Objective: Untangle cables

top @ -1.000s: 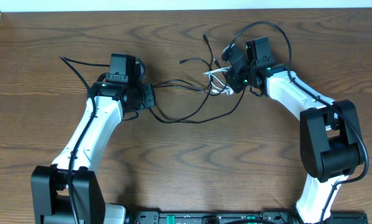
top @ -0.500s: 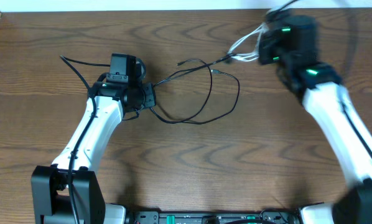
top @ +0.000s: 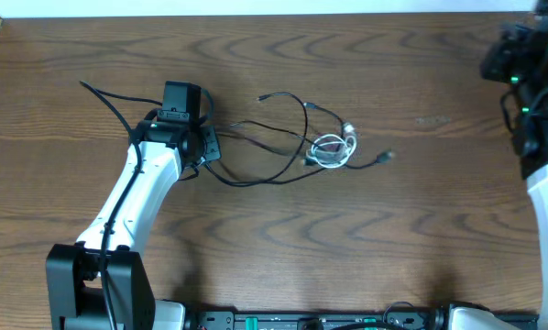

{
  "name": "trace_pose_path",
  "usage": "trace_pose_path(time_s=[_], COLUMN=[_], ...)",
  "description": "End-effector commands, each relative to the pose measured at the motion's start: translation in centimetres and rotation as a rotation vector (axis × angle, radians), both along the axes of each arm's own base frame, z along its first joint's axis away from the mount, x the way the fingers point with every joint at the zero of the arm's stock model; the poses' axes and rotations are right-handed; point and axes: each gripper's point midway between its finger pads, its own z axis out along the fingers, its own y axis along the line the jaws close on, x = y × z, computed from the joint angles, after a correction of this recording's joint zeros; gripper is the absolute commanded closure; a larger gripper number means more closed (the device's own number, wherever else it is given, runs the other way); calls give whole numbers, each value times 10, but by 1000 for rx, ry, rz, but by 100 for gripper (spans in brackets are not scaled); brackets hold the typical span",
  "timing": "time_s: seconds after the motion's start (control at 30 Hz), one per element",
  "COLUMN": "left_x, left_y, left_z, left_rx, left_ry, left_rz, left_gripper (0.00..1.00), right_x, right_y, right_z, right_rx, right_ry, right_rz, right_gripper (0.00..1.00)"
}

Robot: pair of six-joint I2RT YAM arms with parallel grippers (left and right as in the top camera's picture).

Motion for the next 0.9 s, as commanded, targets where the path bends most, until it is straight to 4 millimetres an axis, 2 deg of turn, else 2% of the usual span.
trace_pose_path(time_s=[0.0,0.1,0.17,0.27,0.4,0.53,0.63,0.7,0.73,0.87], left_x=[-3,0,3,15,37,59,70,74,75,67], left_y=[12,9,6,-20,-61,-96,-110,-114,-114,-113], left_z=[-6,-5,-4,2,28,83,131,165,191,252], left_rx=[48,37,18,-117,-322,-498,-604,-667,-705,-793], left_ry=[14,3,-11,-58,-174,-360,-506,-601,-674,-825], left_rz=[44,40,34,-32,-161,-296,-335,-326,-311,-293], left_gripper=[92,92,93,92,92,94,92,92,93,92], right_x=[0,4,6,7,10,7,5,2,1,3], right_y=[-1,18,42,77,110,138,155,166,173,182], right_z=[-4,-14,-21,-44,-82,-109,-120,-125,-130,-146], right_rx=[97,118,104,135,157,116,94,88,84,81], right_ry=[5,26,39,100,209,277,304,317,332,370], right_rz=[72,213,354,502,586,682,735,762,774,784], right_gripper=[99,98,92,80,68,61,60,60,62,62])
